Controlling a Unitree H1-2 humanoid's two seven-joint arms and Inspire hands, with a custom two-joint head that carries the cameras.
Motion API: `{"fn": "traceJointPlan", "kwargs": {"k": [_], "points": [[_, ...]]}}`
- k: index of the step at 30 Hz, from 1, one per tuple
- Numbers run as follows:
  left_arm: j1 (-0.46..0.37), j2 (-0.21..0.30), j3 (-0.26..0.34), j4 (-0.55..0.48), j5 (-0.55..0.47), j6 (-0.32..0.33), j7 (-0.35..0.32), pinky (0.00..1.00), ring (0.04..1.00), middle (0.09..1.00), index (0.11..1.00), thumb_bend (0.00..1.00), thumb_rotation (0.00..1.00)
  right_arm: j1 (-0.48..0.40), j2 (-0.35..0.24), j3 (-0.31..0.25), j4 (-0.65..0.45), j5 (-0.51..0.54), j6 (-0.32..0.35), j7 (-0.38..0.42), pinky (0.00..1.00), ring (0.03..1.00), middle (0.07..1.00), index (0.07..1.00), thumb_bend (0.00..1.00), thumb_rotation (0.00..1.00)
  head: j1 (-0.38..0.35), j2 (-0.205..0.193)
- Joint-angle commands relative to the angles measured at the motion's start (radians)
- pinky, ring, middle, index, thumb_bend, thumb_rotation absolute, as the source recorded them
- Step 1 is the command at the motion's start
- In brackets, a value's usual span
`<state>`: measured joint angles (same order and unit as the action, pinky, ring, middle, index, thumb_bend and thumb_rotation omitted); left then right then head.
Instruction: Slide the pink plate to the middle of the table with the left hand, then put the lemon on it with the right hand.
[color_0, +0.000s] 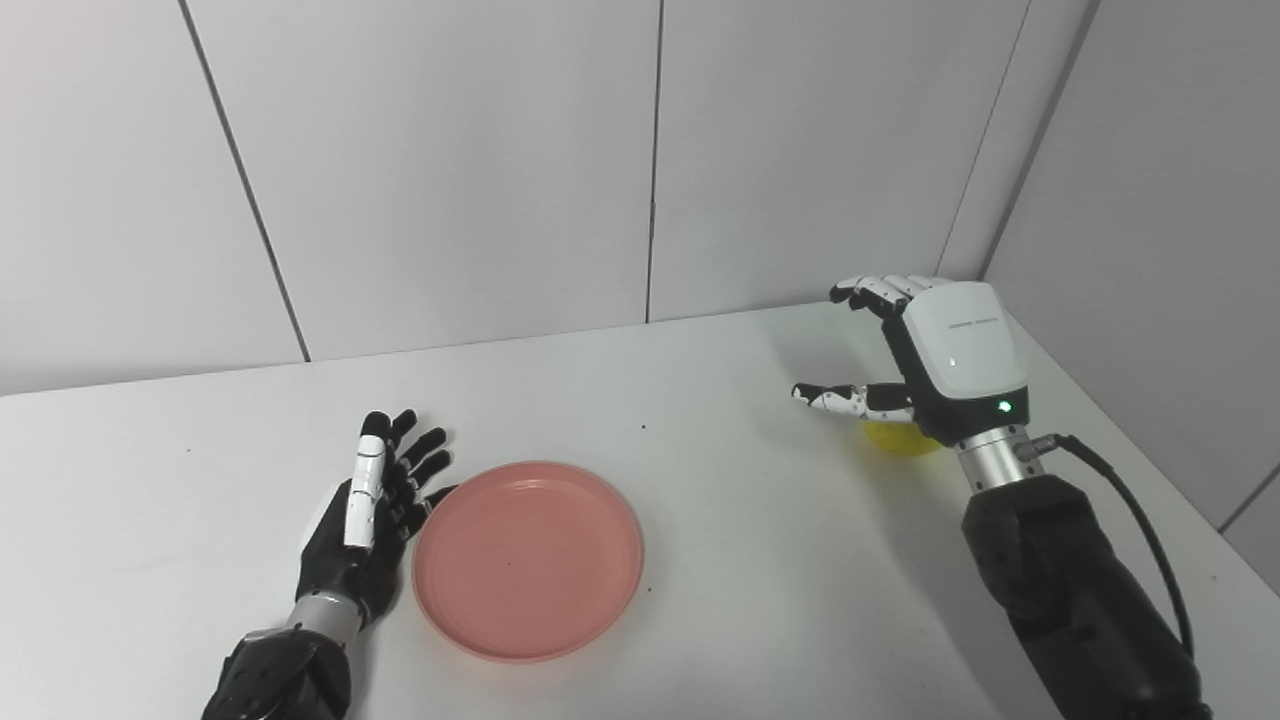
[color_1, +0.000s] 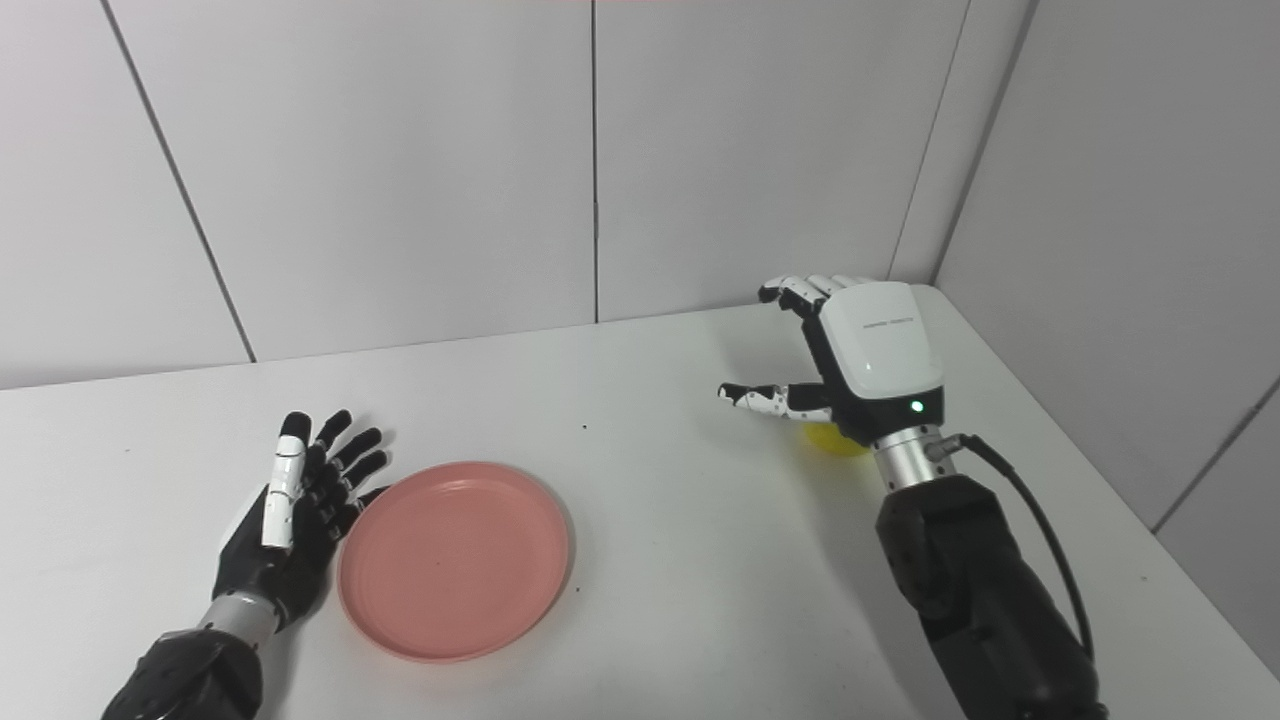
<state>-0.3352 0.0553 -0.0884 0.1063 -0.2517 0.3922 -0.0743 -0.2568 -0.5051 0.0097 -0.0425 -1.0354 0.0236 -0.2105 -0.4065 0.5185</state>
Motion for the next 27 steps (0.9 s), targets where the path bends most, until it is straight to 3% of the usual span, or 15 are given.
{"fn": "traceJointPlan", "kwargs": {"k": [1,8,12,16,19,23,24,27], "points": [[0.034,0.002,-0.006,0.046,0.014,0.076,0.005,0.98,0.923,0.911,0.969,0.66,1.00,-0.042,-0.036,-0.012,0.011,-0.007,0.014,-0.032,0.51,0.543,0.590,0.619,0.93,0.63,0.000,0.001],[0.037,0.006,-0.007,0.047,0.015,0.077,0.005,0.97,0.923,0.917,0.972,0.66,1.00,-0.050,-0.054,-0.011,0.106,-0.020,0.031,-0.055,0.50,0.528,0.572,0.612,0.93,0.63,0.003,0.004],[0.042,0.007,-0.012,0.044,0.011,0.077,0.004,0.98,0.926,0.923,0.971,0.67,1.00,-0.056,-0.063,-0.011,0.161,-0.021,0.044,-0.064,0.44,0.481,0.547,0.623,0.93,0.63,0.006,0.006],[0.044,0.004,-0.015,0.041,0.009,0.077,0.008,0.98,0.917,0.915,0.970,0.67,1.00,-0.064,-0.060,-0.010,0.206,-0.015,0.071,-0.058,0.57,0.549,0.572,0.642,0.92,0.66,0.009,0.006],[0.045,0.003,-0.017,0.042,0.016,0.077,0.004,0.98,0.919,0.912,0.972,0.67,1.00,-0.072,-0.057,-0.009,0.247,0.005,0.075,-0.069,0.58,0.551,0.573,0.644,0.92,0.65,0.010,0.007],[0.047,0.001,-0.019,0.040,0.017,0.077,0.006,0.99,0.922,0.910,0.974,0.67,1.00,-0.076,-0.052,-0.009,0.285,0.042,0.073,-0.081,0.54,0.541,0.563,0.638,0.93,0.63,0.013,0.008],[0.047,0.001,-0.019,0.041,0.017,0.077,0.006,0.99,0.919,0.909,0.975,0.67,1.00,-0.075,-0.051,-0.007,0.289,0.047,0.074,-0.084,0.47,0.498,0.545,0.637,0.92,0.61,0.013,0.008],[0.049,0.000,-0.018,0.043,0.017,0.076,0.005,0.99,0.917,0.910,0.974,0.67,1.00,-0.072,-0.050,0.001,0.304,0.055,0.081,-0.084,0.40,0.457,0.531,0.635,0.92,0.62,0.013,0.009]]}}
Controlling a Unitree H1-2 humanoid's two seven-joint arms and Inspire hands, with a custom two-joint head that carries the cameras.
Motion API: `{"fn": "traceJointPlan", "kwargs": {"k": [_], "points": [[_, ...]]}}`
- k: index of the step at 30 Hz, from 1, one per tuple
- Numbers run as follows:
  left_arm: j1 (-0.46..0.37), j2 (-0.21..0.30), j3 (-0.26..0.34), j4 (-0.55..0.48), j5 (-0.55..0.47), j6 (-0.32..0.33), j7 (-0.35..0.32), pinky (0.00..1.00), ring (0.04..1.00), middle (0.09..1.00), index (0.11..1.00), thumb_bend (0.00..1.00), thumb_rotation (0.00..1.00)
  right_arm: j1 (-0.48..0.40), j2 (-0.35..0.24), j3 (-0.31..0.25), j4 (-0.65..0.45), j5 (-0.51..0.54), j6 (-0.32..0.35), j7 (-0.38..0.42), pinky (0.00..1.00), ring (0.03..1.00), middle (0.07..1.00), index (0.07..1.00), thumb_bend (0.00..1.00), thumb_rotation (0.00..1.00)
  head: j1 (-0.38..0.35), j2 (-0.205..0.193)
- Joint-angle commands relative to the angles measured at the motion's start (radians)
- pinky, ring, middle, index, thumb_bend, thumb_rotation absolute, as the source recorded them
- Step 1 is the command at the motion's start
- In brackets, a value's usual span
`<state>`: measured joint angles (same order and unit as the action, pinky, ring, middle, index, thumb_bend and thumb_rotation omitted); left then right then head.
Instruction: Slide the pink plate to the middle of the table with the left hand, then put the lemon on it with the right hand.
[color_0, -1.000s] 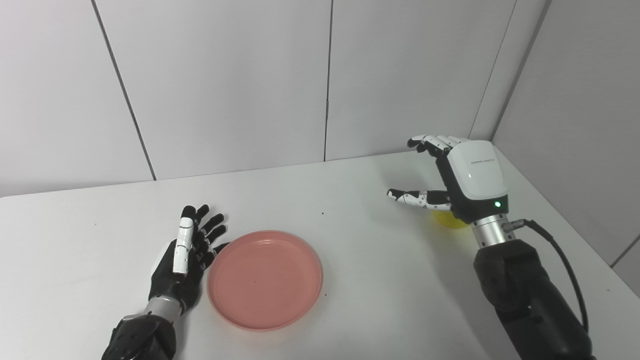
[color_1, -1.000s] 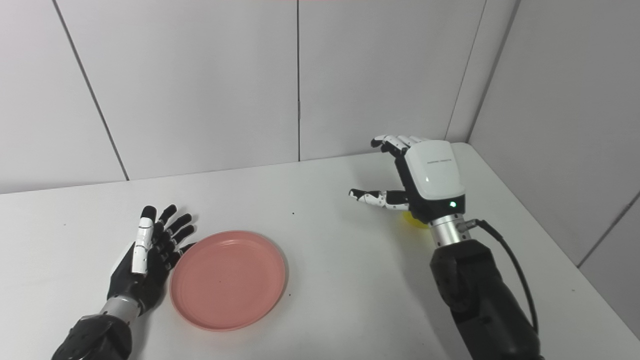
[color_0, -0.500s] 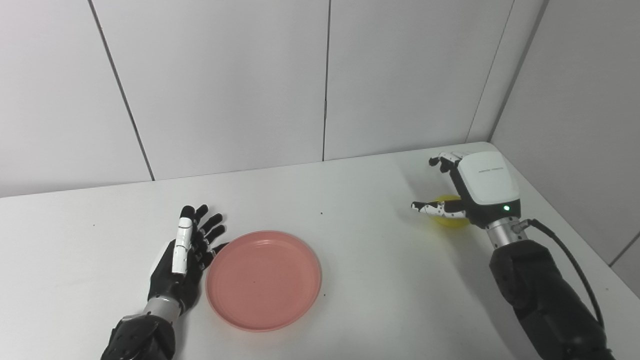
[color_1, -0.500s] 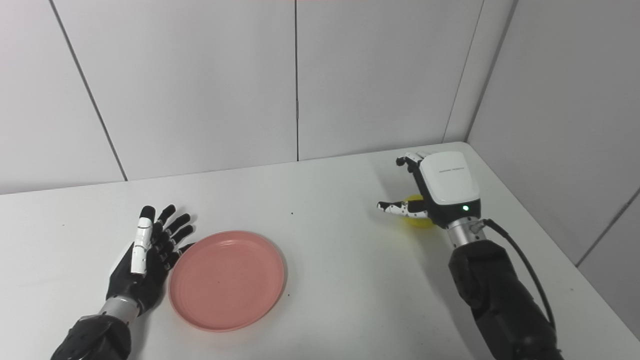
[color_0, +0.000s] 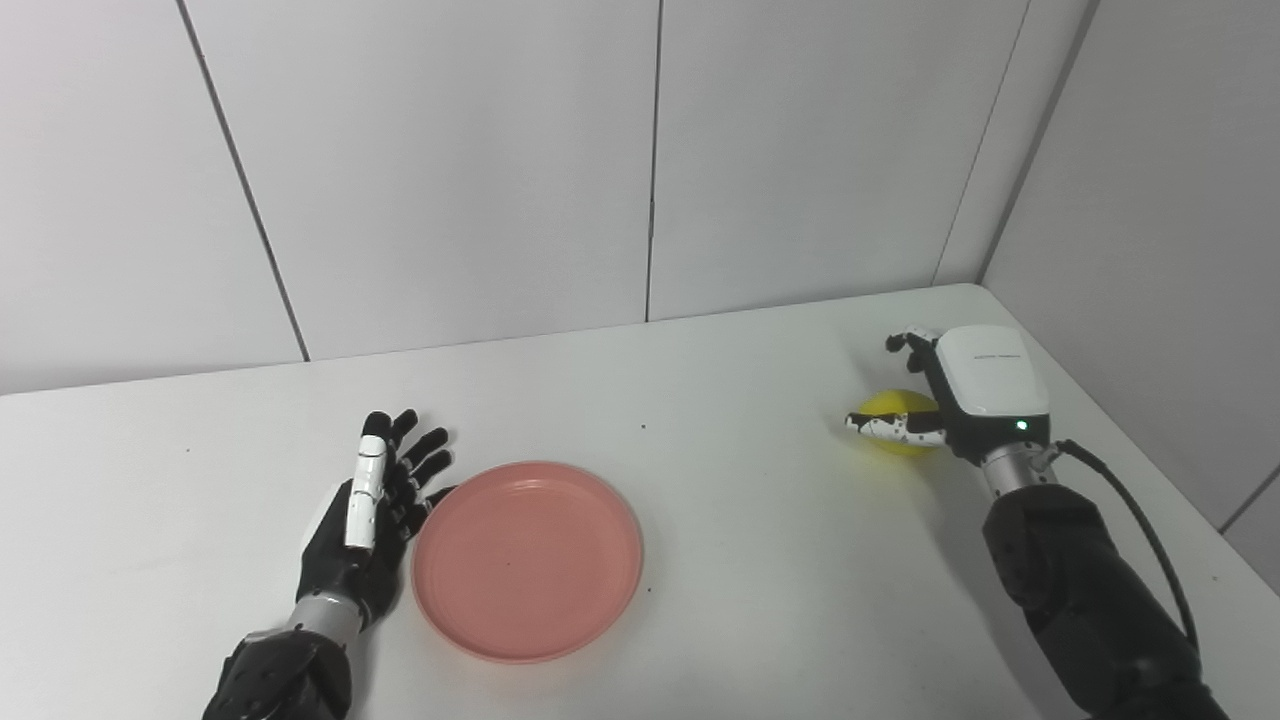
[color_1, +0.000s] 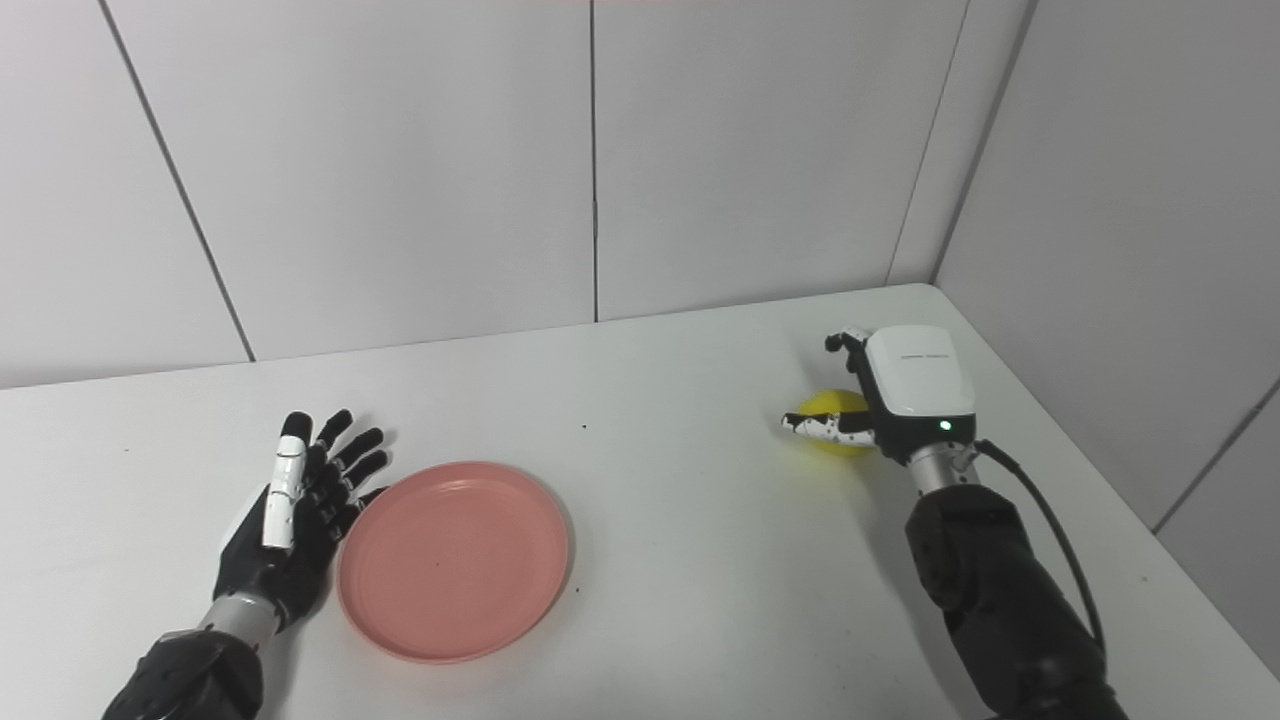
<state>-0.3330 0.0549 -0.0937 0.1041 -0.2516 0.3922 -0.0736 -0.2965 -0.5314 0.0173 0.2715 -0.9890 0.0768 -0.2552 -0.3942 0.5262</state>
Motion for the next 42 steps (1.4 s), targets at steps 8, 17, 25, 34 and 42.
{"fn": "traceJointPlan", "kwargs": {"k": [8,17,25,34,42], "points": [[0.051,0.000,-0.015,0.036,0.016,0.077,0.003,0.99,0.916,0.909,0.972,0.68,1.00,-0.024,-0.022,0.009,0.022,0.026,0.040,-0.048,0.47,0.535,0.605,0.640,0.90,0.64,0.007,0.005],[0.049,-0.002,-0.018,0.035,0.016,0.077,0.005,0.99,0.916,0.911,0.972,0.68,1.00,-0.015,-0.015,0.026,0.018,0.049,0.050,-0.040,0.35,0.435,0.534,0.641,0.91,0.64,0.007,0.008],[0.051,0.000,-0.023,0.036,0.016,0.077,0.001,1.00,0.922,0.918,0.976,0.68,1.00,-0.015,-0.017,0.042,0.050,0.079,0.055,-0.050,0.33,0.421,0.516,0.570,0.90,0.60,0.010,0.012],[0.054,0.002,-0.025,0.029,0.012,0.077,-0.002,1.00,0.927,0.922,0.982,0.69,1.00,-0.034,-0.023,0.060,0.115,0.109,0.063,-0.041,0.25,0.311,0.384,0.456,0.84,0.54,0.012,0.016],[0.052,0.003,-0.024,0.030,0.009,0.077,0.001,0.99,0.923,0.918,0.977,0.70,1.00,-0.032,-0.040,0.083,0.109,0.136,0.055,-0.026,0.23,0.296,0.376,0.482,0.74,0.46,0.015,0.021]]}}
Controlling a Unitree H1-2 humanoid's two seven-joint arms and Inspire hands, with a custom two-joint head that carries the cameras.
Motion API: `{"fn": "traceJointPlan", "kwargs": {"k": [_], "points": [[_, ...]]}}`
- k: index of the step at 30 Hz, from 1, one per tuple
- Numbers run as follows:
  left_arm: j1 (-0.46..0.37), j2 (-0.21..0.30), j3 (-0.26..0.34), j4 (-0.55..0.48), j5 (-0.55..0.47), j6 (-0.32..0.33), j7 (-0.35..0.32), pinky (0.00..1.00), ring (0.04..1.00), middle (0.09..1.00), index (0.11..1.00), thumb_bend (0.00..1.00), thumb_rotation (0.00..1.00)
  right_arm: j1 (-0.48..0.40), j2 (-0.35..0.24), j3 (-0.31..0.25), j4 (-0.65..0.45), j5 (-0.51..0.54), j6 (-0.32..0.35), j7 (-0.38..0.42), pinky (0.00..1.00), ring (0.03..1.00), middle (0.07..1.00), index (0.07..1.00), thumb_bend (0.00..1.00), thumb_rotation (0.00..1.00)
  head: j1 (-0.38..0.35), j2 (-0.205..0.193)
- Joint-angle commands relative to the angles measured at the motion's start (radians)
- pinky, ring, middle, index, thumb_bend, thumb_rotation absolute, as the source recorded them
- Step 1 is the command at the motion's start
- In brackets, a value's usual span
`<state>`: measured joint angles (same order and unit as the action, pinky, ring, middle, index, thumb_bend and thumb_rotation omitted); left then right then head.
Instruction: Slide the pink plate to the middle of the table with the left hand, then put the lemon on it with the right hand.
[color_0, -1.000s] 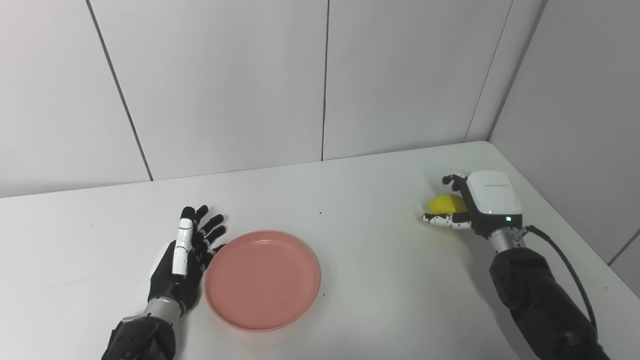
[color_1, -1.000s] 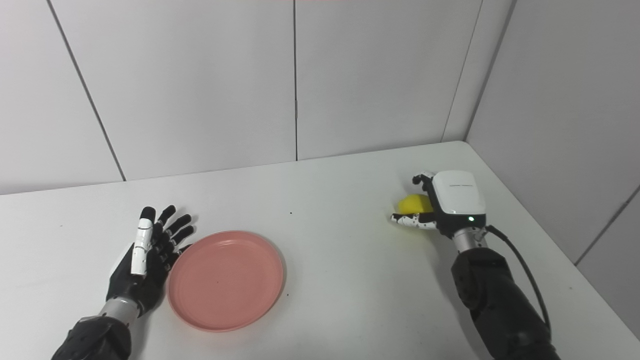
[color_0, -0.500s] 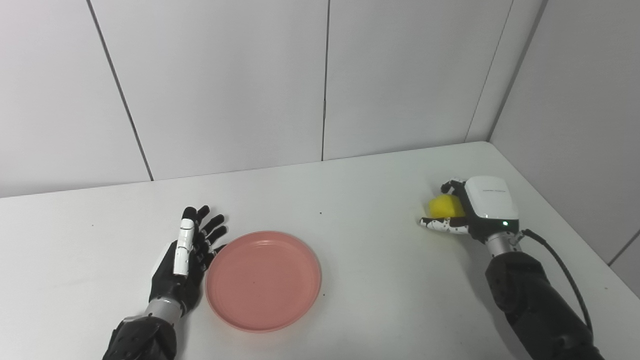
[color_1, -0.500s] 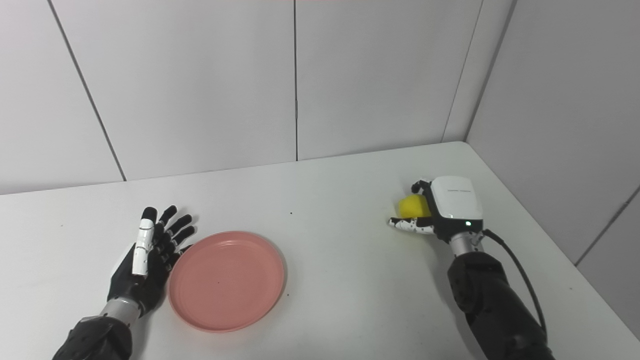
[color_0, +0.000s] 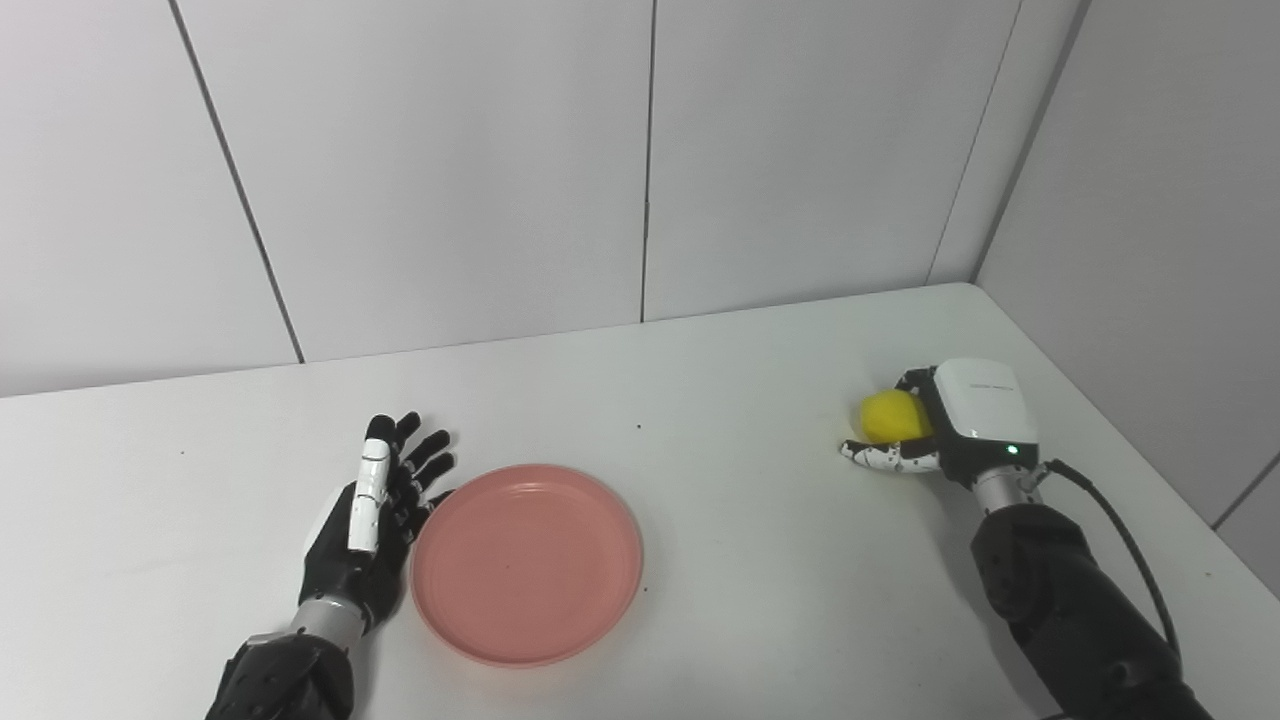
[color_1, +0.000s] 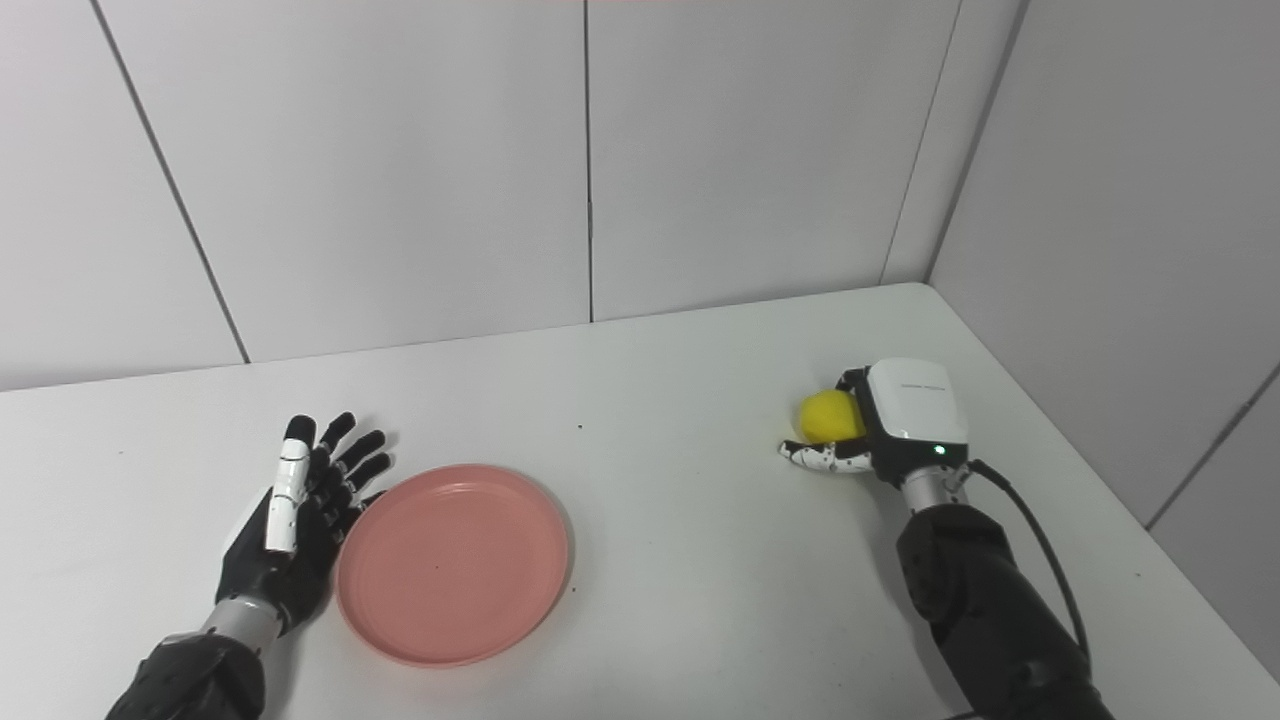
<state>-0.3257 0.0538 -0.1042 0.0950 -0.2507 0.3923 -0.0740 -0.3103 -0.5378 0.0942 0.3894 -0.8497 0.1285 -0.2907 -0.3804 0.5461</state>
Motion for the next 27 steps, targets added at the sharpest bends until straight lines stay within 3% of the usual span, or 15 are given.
{"fn": "traceJointPlan", "kwargs": {"k": [1,4,6,12,16,19,27], "points": [[0.045,0.005,-0.015,0.037,0.007,0.077,0.002,1.00,0.923,0.920,0.979,0.69,1.00,-0.018,-0.035,0.010,-0.011,-0.002,0.010,0.015,0.26,0.330,0.409,0.513,0.72,0.47,0.001,0.000],[0.042,0.007,-0.016,0.038,0.003,0.077,0.000,1.00,0.930,0.925,0.984,0.69,1.00,-0.020,-0.038,0.019,-0.001,0.003,0.002,0.001,0.27,0.348,0.428,0.532,0.68,0.47,0.001,-0.001],[0.040,0.007,-0.016,0.039,0.005,0.077,0.001,1.00,0.922,0.920,0.981,0.69,1.00,-0.022,-0.039,0.021,0.013,0.017,-0.020,-0.017,0.22,0.282,0.354,0.456,0.64,0.45,0.002,-0.001],[0.037,0.009,-0.017,0.042,0.008,0.077,-0.003,0.99,0.921,0.919,0.984,0.69,1.00,-0.025,-0.045,0.033,0.028,0.043,-0.041,-0.049,0.18,0.242,0.317,0.434,0.62,0.42,0.001,-0.002],[0.036,0.008,-0.018,0.041,0.009,0.077,0.000,0.99,0.921,0.919,0.983,0.69,1.00,-0.028,-0.053,0.045,0.032,0.049,-0.046,-0.053,0.18,0.236,0.310,0.422,0.61,0.43,0.003,-0.002],[0.035,0.007,-0.019,0.041,0.010,0.077,0.002,0.98,0.918,0.915,0.979,0.69,1.00,-0.030,-0.058,0.051,0.027,0.048,-0.044,-0.049,0.20,0.272,0.345,0.440,0.59,0.50,0.003,-0.003],[0.035,0.004,-0.016,0.043,0.007,0.077,-0.003,0.99,0.923,0.918,0.983,0.68,1.00,-0.036,-0.066,0.059,0.001,0.062,-0.053,-0.038,0.18,0.244,0.307,0.367,0.55,0.52,0.004,-0.006]]}}
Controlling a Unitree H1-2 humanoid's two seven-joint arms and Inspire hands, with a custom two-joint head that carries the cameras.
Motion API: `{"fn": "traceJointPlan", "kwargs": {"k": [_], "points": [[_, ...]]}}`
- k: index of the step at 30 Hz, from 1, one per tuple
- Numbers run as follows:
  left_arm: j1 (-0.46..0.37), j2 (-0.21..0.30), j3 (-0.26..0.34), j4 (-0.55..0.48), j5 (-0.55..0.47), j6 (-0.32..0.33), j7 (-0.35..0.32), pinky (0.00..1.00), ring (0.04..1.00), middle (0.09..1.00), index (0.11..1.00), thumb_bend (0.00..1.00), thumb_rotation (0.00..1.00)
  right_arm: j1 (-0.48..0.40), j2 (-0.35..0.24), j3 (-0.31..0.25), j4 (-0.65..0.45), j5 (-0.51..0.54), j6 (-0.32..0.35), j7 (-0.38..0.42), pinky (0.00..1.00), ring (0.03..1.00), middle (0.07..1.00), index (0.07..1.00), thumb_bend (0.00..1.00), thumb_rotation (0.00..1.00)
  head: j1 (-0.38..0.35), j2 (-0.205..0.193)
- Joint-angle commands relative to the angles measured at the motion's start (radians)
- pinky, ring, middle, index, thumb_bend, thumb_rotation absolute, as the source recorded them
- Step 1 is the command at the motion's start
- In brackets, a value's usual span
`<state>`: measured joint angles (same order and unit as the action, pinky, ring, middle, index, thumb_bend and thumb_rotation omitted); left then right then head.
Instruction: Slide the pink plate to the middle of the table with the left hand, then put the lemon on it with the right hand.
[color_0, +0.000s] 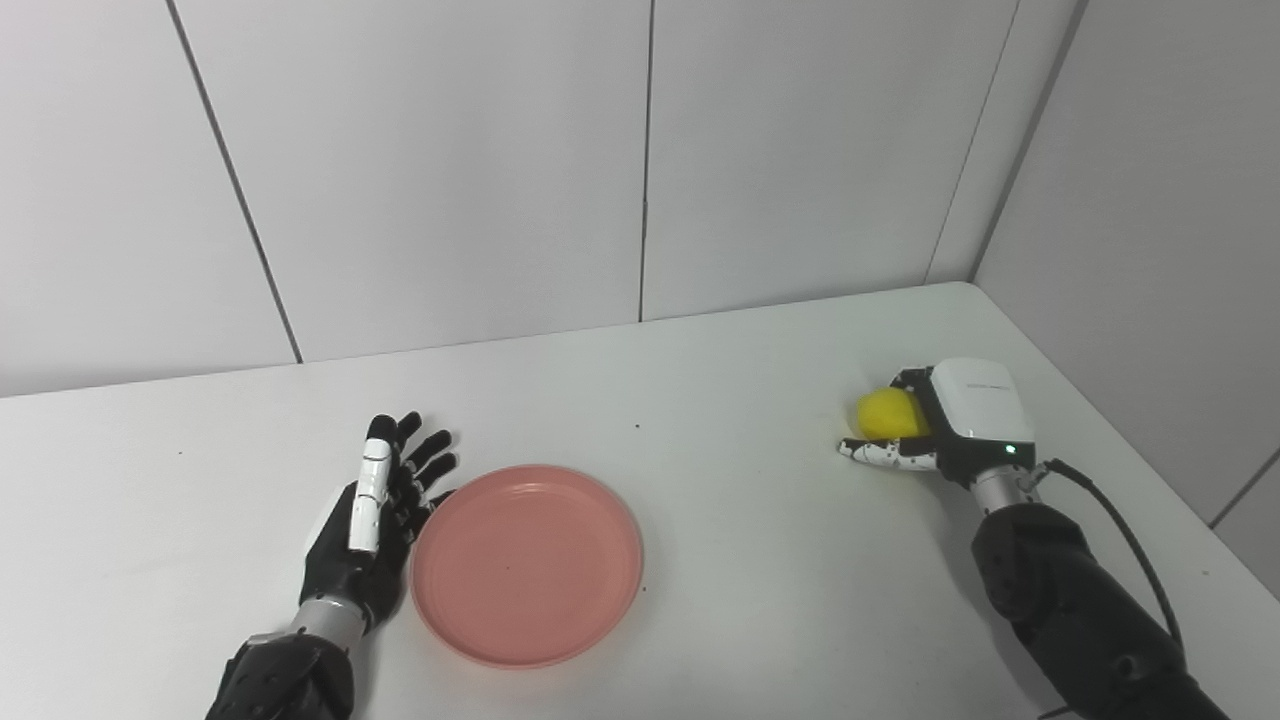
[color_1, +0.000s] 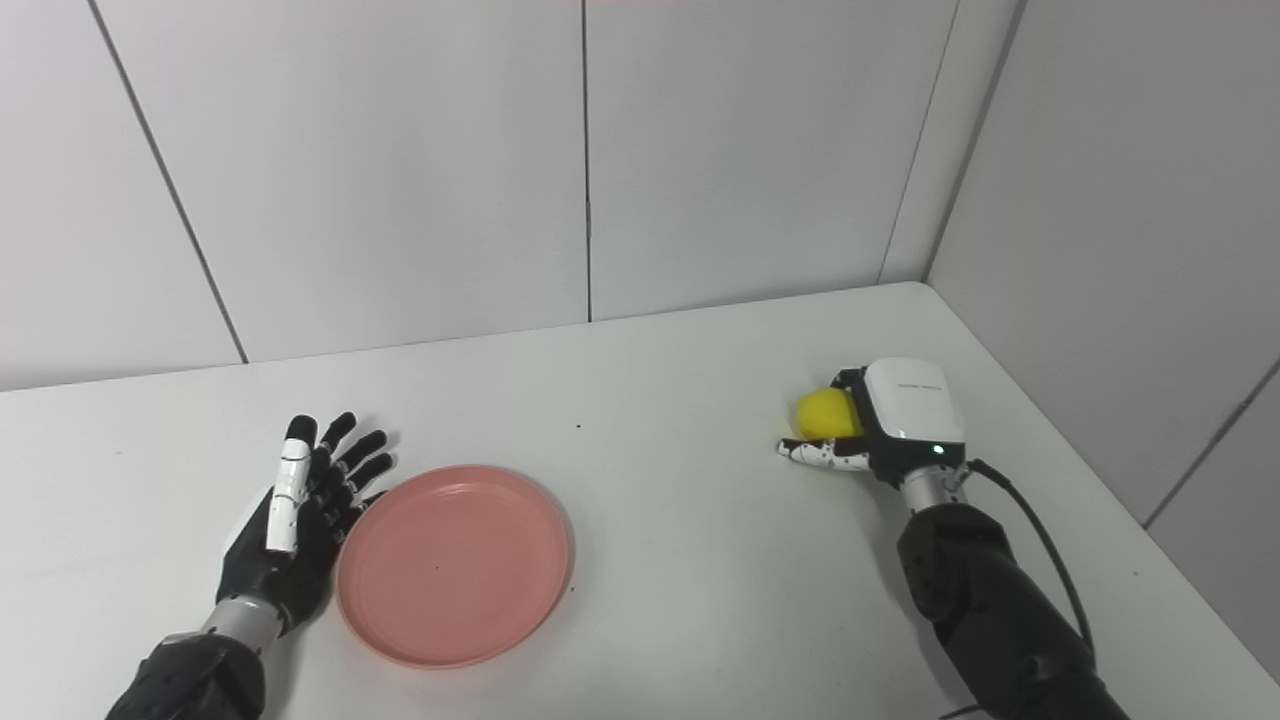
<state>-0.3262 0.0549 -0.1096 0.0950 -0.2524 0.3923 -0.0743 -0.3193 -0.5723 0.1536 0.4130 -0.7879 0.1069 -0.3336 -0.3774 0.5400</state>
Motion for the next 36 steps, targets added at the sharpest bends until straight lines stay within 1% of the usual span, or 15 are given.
{"fn": "traceJointPlan", "kwargs": {"k": [1,4,6,10,13,14,16,18,23,26,29,32,33,35,36], "points": [[0.037,0.001,-0.011,0.043,0.009,0.077,-0.001,0.99,0.923,0.919,0.983,0.68,1.00,-0.026,-0.033,0.000,-0.035,0.001,-0.028,0.009,0.18,0.243,0.306,0.366,0.55,0.53,0.001,0.001],[0.038,-0.002,-0.010,0.043,0.006,0.077,0.003,0.99,0.920,0.917,0.981,0.68,1.00,-0.023,-0.038,-0.002,-0.071,0.007,-0.038,0.018,0.20,0.268,0.329,0.388,0.55,0.55,0.001,0.001],[0.039,-0.002,-0.008,0.043,0.004,0.077,0.000,0.99,0.921,0.917,0.982,0.68,1.00,-0.025,-0.041,-0.002,-0.099,0.010,-0.042,0.031,0.19,0.259,0.317,0.380,0.55,0.53,0.001,0.001],[0.039,-0.003,-0.008,0.047,0.009,0.076,-0.004,1.00,0.924,0.921,0.983,0.68,1.00,-0.030,-0.046,-0.005,-0.197,0.016,-0.014,0.109,0.17,0.234,0.291,0.344,0.54,0.51,0.005,0.002],[0.038,-0.008,-0.007,0.048,0.010,0.076,0.000,0.98,0.920,0.919,0.980,0.68,1.00,-0.036,-0.045,-0.010,-0.276,0.007,0.013,0.167,0.22,0.283,0.354,0.458,0.55,0.56,0.010,0.002],[0.039,-0.009,-0.006,0.047,0.009,0.076,0.000,0.97,0.918,0.918,0.979,0.68,1.00,-0.040,-0.044,-0.010,-0.294,0.003,0.016,0.180,0.21,0.272,0.343,0.438,0.55,0.54,0.010,0.002],[0.039,-0.011,-0.006,0.045,0.006,0.077,0.000,0.96,0.920,0.919,0.980,0.68,1.00,-0.045,-0.041,-0.013,-0.316,-0.002,0.016,0.199,0.16,0.215,0.278,0.333,0.56,0.53,0.012,0.002],[0.040,-0.015,-0.003,0.046,0.004,0.076,-0.001,0.95,0.923,0.921,0.981,0.68,1.00,-0.054,-0.044,-0.009,-0.350,-0.016,0.007,0.217,0.15,0.201,0.264,0.314,0.56,0.51,0.015,0.002],[0.043,-0.020,-0.008,0.038,0.003,0.077,0.010,0.94,0.921,0.920,0.977,0.67,1.00,-0.077,-0.033,-0.009,-0.429,-0.034,-0.005,0.261,0.14,0.188,0.251,0.308,0.56,0.50,0.021,0.001],[0.044,-0.023,-0.008,0.041,0.004,0.077,0.010,0.93,0.922,0.919,0.976,0.66,1.00,-0.088,-0.023,-0.005,-0.466,-0.054,0.004,0.288,0.15,0.198,0.261,0.329,0.56,0.52,0.025,0.001],[0.044,-0.025,-0.012,0.039,0.007,0.077,0.013,0.94,0.920,0.915,0.973,0.67,1.00,-0.106,-0.004,0.001,-0.525,-0.078,0.032,0.345,0.15,0.201,0.268,0.333,0.56,0.52,0.034,0.002],[0.043,-0.028,-0.014,0.040,0.008,0.077,0.019,0.94,0.919,0.910,0.971,0.66,1.00,-0.121,0.021,0.004,-0.570,-0.099,0.048,0.393,0.15,0.200,0.268,0.332,0.55,0.48,0.039,0.001],[0.044,-0.031,-0.015,0.038,0.009,0.077,0.022,0.93,0.913,0.903,0.967,0.66,1.00,-0.126,0.032,0.004,-0.580,-0.097,0.041,0.400,0.15,0.197,0.264,0.321,0.55,0.44,0.044,0.002],[0.045,-0.035,-0.017,0.036,0.010,0.077,0.028,0.92,0.910,0.899,0.965,0.66,1.00,-0.135,0.050,0.002,-0.593,-0.093,0.024,0.408,0.15,0.196,0.262,0.315,0.54,0.42,0.051,0.003],[0.045,-0.036,-0.018,0.036,0.011,0.077,0.031,0.92,0.905,0.894,0.964,0.66,1.00,-0.138,0.058,0.001,-0.597,-0.092,0.017,0.411,0.14,0.194,0.260,0.305,0.54,0.35,0.052,0.003]]}}
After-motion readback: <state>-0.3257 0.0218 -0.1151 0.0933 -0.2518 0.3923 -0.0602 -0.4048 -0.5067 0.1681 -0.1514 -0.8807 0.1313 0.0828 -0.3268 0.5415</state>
